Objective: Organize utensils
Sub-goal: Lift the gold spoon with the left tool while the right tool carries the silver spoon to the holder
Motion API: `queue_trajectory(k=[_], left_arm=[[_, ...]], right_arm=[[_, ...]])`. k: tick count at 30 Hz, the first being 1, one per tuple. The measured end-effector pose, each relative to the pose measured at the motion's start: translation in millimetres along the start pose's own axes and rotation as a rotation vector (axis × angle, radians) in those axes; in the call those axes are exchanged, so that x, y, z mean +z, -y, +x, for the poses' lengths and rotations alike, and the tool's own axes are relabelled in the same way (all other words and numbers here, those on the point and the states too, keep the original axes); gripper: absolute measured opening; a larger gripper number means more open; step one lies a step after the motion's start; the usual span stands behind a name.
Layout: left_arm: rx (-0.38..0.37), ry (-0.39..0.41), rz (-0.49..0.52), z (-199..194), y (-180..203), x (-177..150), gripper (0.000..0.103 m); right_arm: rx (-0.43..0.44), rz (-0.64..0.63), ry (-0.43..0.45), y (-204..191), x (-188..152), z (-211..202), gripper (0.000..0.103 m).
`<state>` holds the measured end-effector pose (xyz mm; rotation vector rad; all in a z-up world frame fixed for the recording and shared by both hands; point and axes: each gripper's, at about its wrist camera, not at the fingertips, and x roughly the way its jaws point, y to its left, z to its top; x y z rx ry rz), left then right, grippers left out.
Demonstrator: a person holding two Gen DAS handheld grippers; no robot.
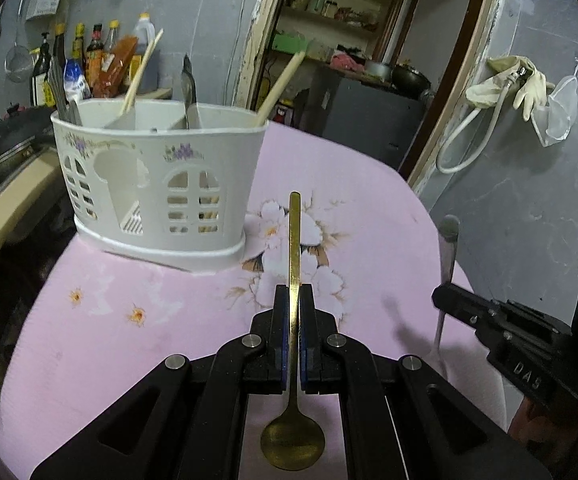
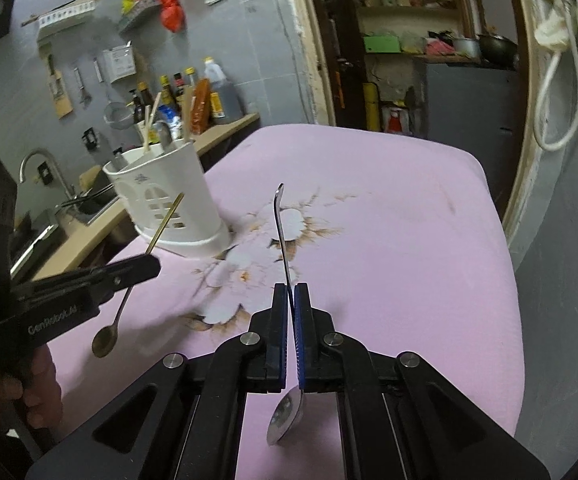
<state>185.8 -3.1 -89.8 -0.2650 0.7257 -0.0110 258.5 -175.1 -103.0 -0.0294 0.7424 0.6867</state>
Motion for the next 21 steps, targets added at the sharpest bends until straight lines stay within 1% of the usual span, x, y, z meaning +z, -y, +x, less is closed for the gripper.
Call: queue_trajectory(k=[4, 8, 14, 21], left_arm=[[-0.004, 0.023, -0.009, -5, -3, 4, 0.002], [0.004, 0.065, -0.027, -15, -7, 9, 0.002], [0.028, 0.149, -0.045, -32, -14, 27, 0.002], [0.043, 0.227, -0.069, -47, -28, 51, 0.002]], right_arm=[[0.012, -0.011, 0.007, -6, 0, -1, 0.001], [0.013, -0.03, 0.043, -12, 5, -10, 0.0], [0.026, -0.066, 0.116, -26, 24, -17, 0.0], [0.036, -0.081, 0.165, -35, 49, -19, 0.0]])
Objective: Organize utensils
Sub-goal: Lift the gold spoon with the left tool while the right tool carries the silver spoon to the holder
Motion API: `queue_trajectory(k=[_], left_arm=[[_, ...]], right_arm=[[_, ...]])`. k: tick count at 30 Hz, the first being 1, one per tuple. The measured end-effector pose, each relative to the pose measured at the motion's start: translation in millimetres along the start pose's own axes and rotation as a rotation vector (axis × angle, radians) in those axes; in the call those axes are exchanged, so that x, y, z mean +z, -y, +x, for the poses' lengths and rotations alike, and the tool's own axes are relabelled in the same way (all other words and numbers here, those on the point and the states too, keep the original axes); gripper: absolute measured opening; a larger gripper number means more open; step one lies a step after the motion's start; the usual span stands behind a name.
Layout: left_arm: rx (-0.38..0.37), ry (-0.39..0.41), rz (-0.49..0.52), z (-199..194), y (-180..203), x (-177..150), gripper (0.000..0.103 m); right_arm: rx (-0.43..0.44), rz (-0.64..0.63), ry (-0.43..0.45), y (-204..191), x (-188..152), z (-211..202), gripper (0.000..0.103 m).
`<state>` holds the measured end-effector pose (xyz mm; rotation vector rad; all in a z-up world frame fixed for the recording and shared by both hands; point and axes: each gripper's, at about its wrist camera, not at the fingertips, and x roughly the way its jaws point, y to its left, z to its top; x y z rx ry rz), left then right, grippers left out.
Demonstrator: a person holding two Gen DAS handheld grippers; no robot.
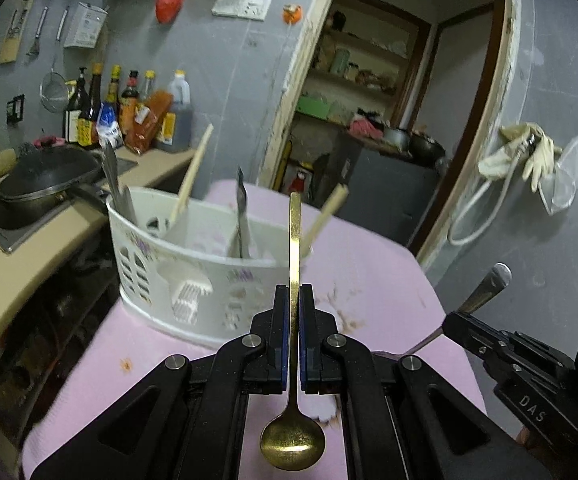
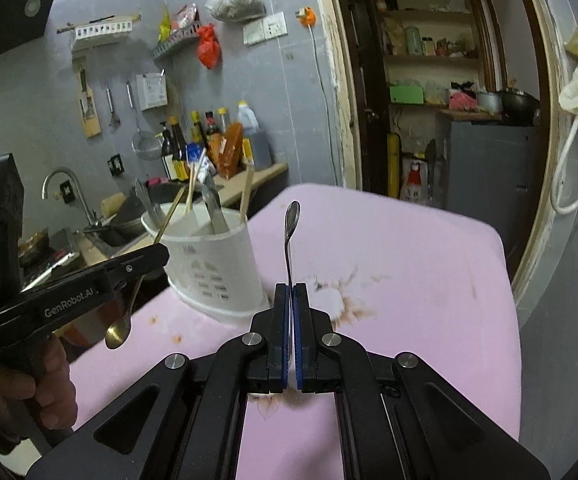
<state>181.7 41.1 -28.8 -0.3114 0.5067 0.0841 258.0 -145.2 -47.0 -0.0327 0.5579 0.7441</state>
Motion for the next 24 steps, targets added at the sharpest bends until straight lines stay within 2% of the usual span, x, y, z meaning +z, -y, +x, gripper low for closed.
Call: queue_trajectory(k=[8, 12, 17, 24], left_arm=[[0.037, 0.092, 0.003, -8, -22, 41, 0.002], [0.031, 0.141, -0.025, -9, -42, 66, 0.002], [-0.006, 0.211, -0.089, 2, -83, 104, 0.002], [-0.086, 0.263, -0.161, 29, -131, 132, 0.002]], right_arm=[[0.029, -0.023, 0.078, -13, 46, -10, 0.0], [0.041, -0.04, 0.126, -25, 69, -13, 0.0], [0.035, -0.074, 0.17, -45, 94, 1, 0.0], [-0.017, -0.095, 0.196, -68, 100, 42, 0.0]])
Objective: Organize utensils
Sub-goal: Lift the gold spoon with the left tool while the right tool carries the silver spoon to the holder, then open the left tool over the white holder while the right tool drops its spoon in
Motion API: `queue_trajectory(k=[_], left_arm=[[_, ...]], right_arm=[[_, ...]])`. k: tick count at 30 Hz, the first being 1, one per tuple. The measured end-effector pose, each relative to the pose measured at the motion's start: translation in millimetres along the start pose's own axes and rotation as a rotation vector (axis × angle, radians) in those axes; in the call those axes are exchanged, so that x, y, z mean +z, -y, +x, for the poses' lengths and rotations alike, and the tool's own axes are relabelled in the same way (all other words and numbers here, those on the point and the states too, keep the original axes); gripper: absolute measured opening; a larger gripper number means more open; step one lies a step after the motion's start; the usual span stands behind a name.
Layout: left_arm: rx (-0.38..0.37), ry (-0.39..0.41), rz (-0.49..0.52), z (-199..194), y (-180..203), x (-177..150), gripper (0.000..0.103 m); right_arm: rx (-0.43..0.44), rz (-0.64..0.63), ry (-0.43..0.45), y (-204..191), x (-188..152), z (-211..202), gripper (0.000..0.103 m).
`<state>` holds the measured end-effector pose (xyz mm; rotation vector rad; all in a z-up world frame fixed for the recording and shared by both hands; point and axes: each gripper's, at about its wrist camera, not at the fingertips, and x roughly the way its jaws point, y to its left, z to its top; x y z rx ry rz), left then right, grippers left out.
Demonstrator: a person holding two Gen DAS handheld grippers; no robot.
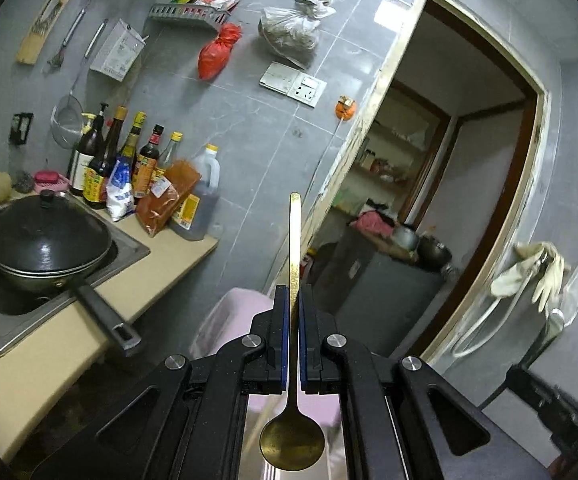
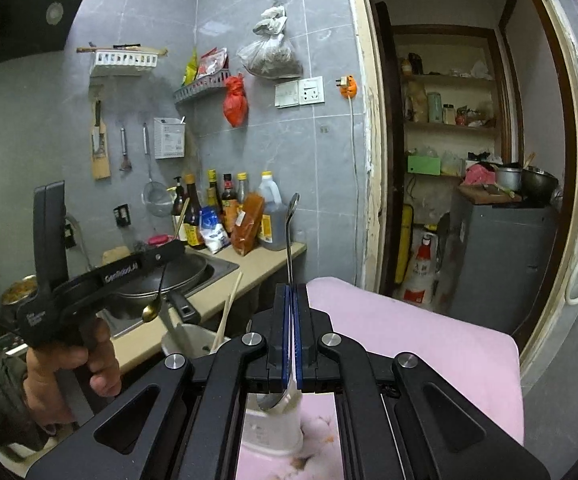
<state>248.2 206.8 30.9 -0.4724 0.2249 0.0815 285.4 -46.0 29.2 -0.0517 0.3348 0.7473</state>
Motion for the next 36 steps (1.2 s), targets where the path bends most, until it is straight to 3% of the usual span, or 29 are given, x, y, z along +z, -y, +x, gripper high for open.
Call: queue_trajectory(k=[7, 16, 25, 31, 36], left_arm=[[-0.037, 0.025, 0.01, 26, -19, -11, 0.002], [0.041, 0.192, 0.222, 12, -4, -44, 0.002], [0.099, 0.284, 0.377, 11, 6, -74, 0.002], [0.115, 0.285, 0.419, 20, 1, -90, 0.002], [0.108, 0.225, 0.416, 19, -3, -95, 0.002]], right_arm=[[-0.052, -0.031, -0.018, -16, -19, 34, 0.0], [-0.089, -0.049, -0.048, -25, -37, 51, 0.0], [-0.098, -0.036, -0.074, -23, -41, 57, 0.0], [-0.103, -0.04, -0.082, -24, -45, 61, 0.001], [-0.114, -0.031, -0.094, -24, -51, 61, 0.001]])
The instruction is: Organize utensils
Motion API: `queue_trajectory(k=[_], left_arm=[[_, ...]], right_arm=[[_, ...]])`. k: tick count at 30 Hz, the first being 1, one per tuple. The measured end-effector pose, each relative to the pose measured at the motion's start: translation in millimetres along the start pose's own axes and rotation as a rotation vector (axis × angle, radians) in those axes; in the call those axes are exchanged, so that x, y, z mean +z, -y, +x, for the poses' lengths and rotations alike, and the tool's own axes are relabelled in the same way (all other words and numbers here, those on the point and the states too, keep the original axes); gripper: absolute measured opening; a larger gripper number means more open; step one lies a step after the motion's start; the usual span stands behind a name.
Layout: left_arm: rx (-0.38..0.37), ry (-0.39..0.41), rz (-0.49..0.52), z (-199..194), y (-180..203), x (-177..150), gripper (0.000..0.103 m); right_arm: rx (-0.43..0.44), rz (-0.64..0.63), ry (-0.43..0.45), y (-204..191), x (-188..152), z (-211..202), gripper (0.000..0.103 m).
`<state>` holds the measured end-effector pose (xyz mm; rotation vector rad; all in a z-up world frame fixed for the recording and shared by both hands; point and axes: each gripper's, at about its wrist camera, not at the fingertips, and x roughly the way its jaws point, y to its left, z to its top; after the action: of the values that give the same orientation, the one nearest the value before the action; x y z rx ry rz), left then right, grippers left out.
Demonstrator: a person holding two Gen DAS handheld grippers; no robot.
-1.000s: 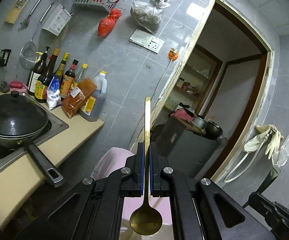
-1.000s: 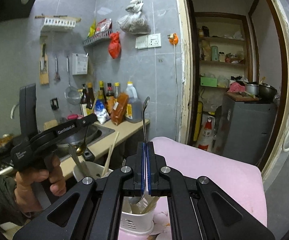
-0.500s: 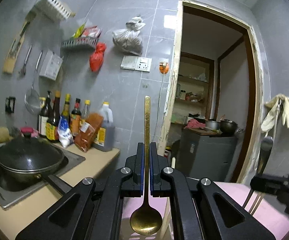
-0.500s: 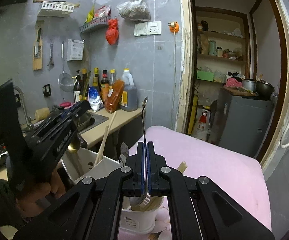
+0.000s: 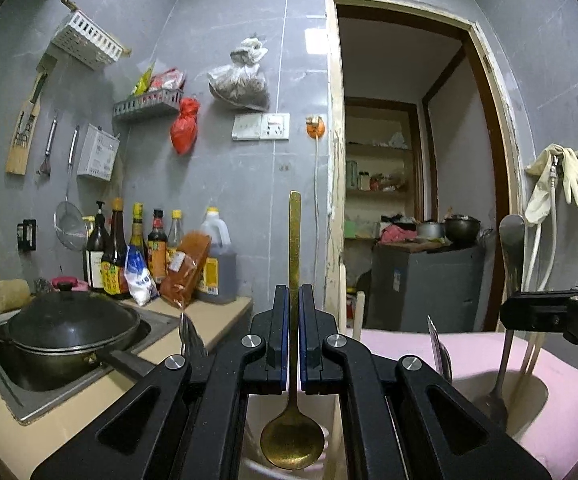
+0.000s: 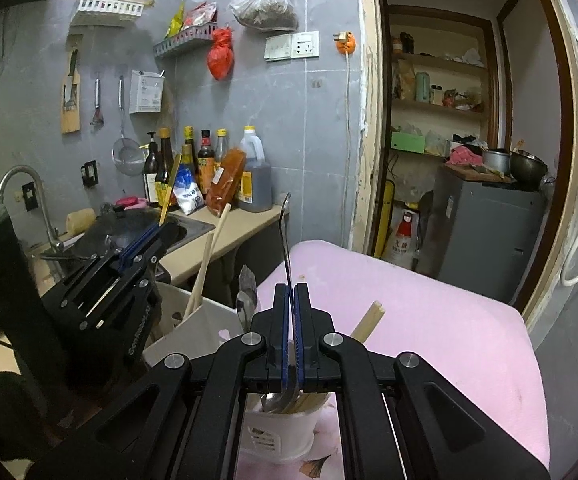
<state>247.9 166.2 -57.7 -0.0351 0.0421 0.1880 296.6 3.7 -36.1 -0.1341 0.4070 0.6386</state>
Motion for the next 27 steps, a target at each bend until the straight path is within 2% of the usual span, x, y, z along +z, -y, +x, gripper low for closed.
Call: queue_trajectory(k=[8, 13, 15, 17, 20, 27], left_arm=[[-0.043, -0.166, -0.018, -9, -4, -8, 0.003], [-0.072, -0.241, -0.074, -12, -12, -3, 0.021], [-0.09, -0.256, -0.099, -17, -15, 5, 0.024], [-0.104, -0.279, -0.114, -23, -16, 14, 0.028], [-0.127, -0.302, -0.12, -31, -17, 30, 0.029], [-0.206, -0.358, -0.114, -47, -9, 62, 0.046]], right_arm=[[0.005, 0.049, -0.053, 1, -6, 0, 0.006], [0.017, 0.078, -0.042, 0, -2, -9, 0.009], [0.025, 0.09, -0.023, 0, 2, -16, 0.011], [0.025, 0.096, -0.004, -2, 7, -23, 0.019], [0.02, 0.109, 0.016, -3, 13, -33, 0.019], [-0.041, 0.174, 0.041, 1, 19, -62, 0.023]])
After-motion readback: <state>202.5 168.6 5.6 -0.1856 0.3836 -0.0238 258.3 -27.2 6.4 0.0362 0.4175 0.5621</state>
